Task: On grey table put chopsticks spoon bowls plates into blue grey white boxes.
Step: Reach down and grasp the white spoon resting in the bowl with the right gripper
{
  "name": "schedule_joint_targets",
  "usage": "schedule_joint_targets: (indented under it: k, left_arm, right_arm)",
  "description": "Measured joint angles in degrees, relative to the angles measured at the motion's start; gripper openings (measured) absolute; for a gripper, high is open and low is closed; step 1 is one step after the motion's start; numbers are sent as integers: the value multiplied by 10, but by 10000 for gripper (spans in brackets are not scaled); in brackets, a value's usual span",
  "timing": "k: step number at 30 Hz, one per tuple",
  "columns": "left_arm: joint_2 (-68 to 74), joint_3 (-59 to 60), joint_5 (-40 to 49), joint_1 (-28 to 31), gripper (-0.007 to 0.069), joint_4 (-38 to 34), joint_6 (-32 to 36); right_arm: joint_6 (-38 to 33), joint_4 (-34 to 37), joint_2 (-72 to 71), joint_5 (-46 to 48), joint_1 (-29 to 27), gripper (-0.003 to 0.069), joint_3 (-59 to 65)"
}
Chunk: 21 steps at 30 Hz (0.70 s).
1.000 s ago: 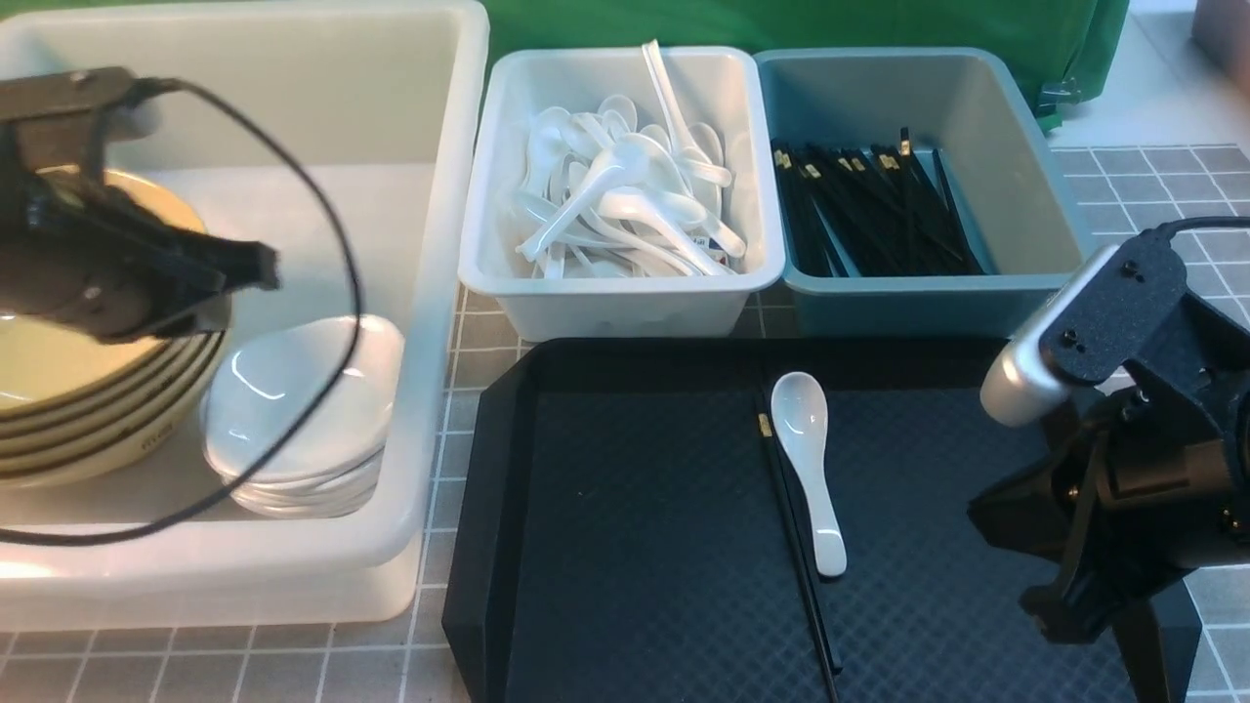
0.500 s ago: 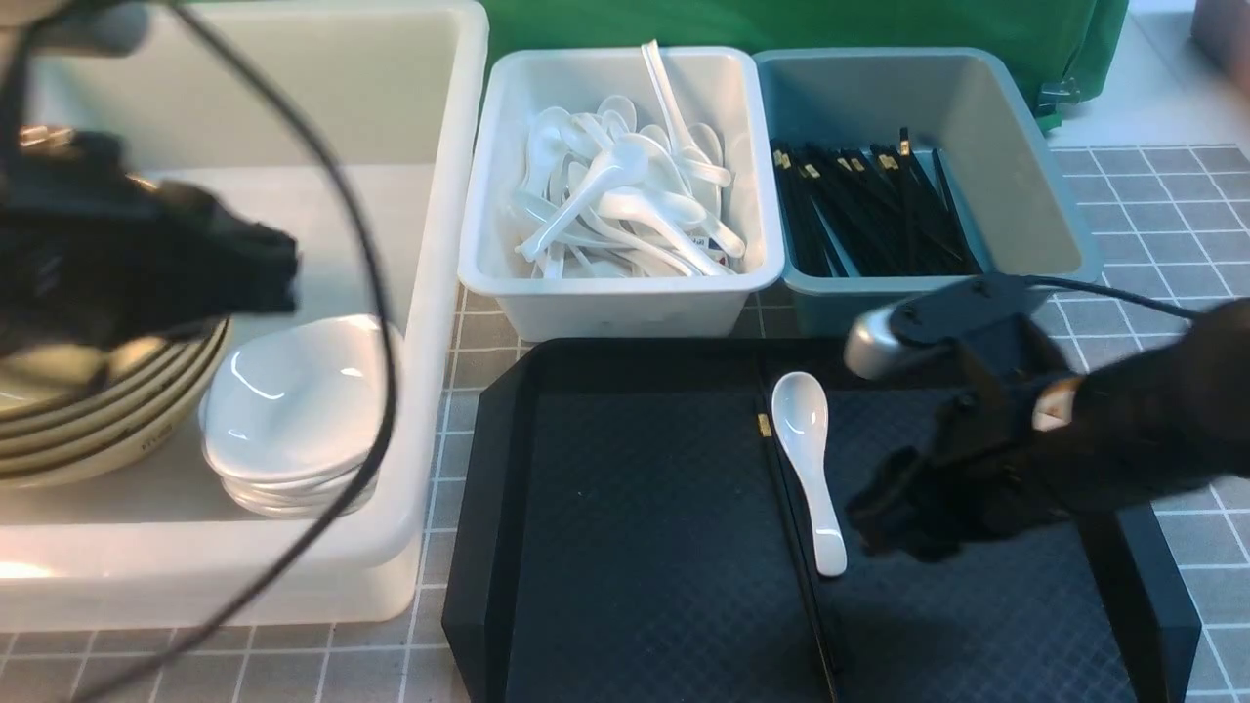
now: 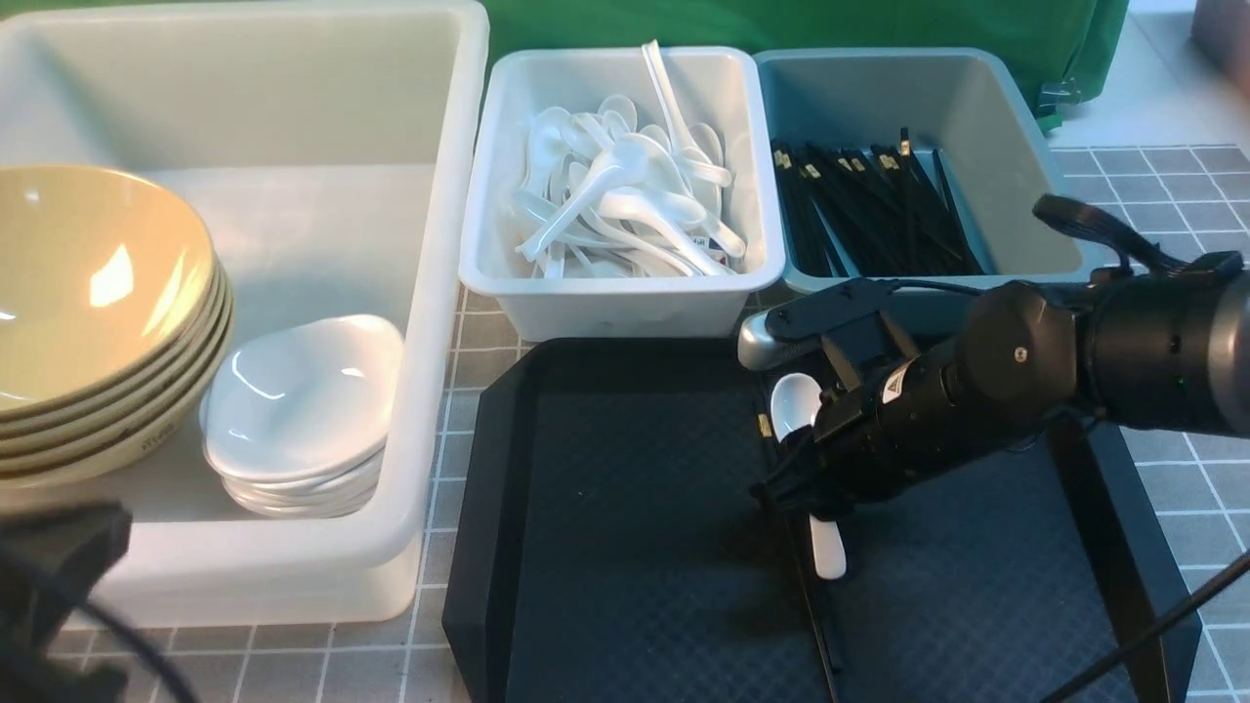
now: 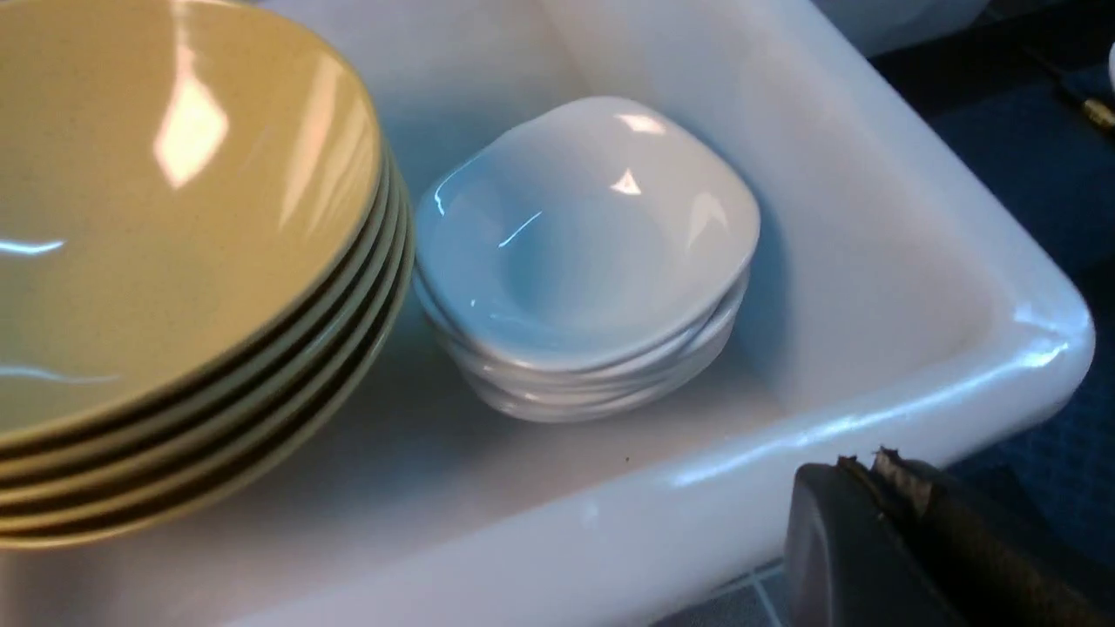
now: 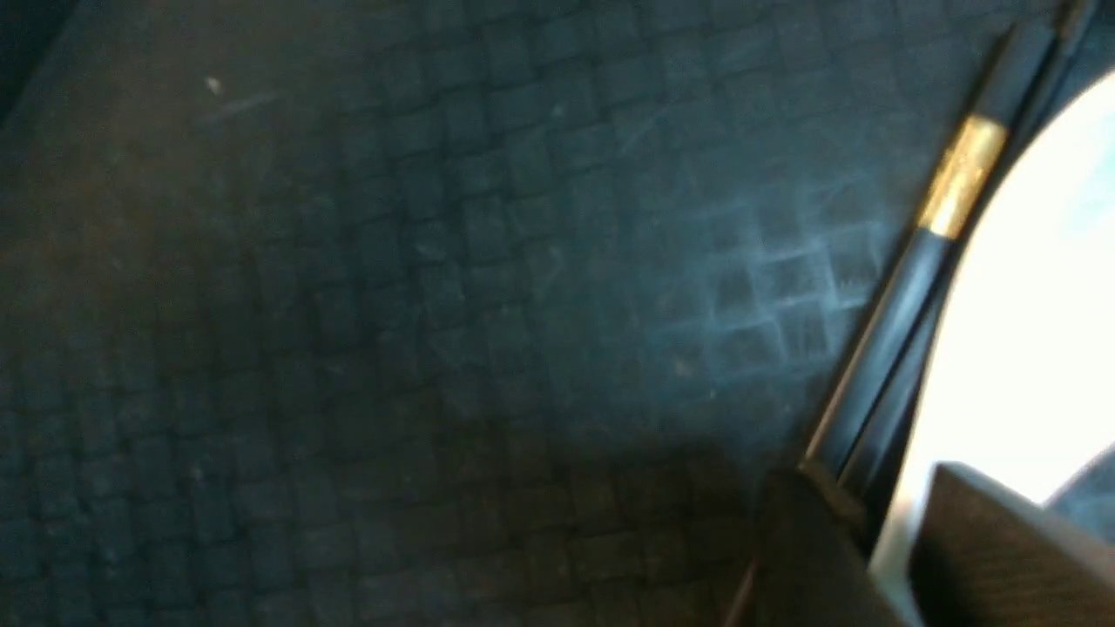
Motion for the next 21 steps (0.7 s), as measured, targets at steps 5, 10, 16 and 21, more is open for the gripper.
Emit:
schedule_joint_targets:
  k: [5,10,16,21]
  left_arm:
    - [-43,26,-4,0,-8,14,0]
    - [-70,50,-9,0,-8,33,0]
    - [-73,72,-38,0,-8,42,0]
    - [-73,82,-66,0,-8,44,0]
  right_arm:
    - [0,-5,1,14,0,105,1]
    - [0,-10,-8,38,0,101,2]
    - [9,-42,-42,109,0,270,-11]
    - [19,-46,-44,147,0,378,-13]
